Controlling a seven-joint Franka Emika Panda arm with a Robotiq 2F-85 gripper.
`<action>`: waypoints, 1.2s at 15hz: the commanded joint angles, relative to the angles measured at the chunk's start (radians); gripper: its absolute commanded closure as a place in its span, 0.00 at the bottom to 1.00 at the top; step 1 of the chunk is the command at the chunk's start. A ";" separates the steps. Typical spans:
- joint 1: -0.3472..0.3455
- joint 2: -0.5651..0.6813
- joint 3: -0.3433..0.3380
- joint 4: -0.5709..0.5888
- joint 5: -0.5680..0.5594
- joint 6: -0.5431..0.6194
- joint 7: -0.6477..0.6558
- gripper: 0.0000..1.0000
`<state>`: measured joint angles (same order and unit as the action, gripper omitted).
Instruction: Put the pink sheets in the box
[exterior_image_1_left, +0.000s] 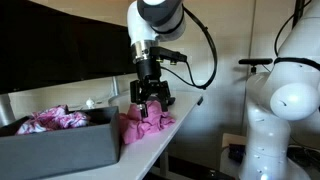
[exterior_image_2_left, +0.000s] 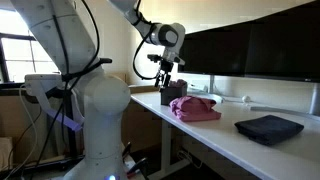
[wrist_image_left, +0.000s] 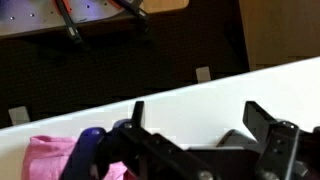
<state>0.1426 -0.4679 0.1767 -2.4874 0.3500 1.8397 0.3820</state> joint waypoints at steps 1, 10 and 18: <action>-0.009 0.000 0.007 0.001 0.003 -0.003 -0.003 0.00; -0.006 -0.009 0.016 -0.021 0.011 0.028 0.006 0.00; -0.060 0.006 0.002 -0.023 -0.070 0.108 0.002 0.00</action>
<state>0.1176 -0.4659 0.1838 -2.4933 0.3258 1.9030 0.3820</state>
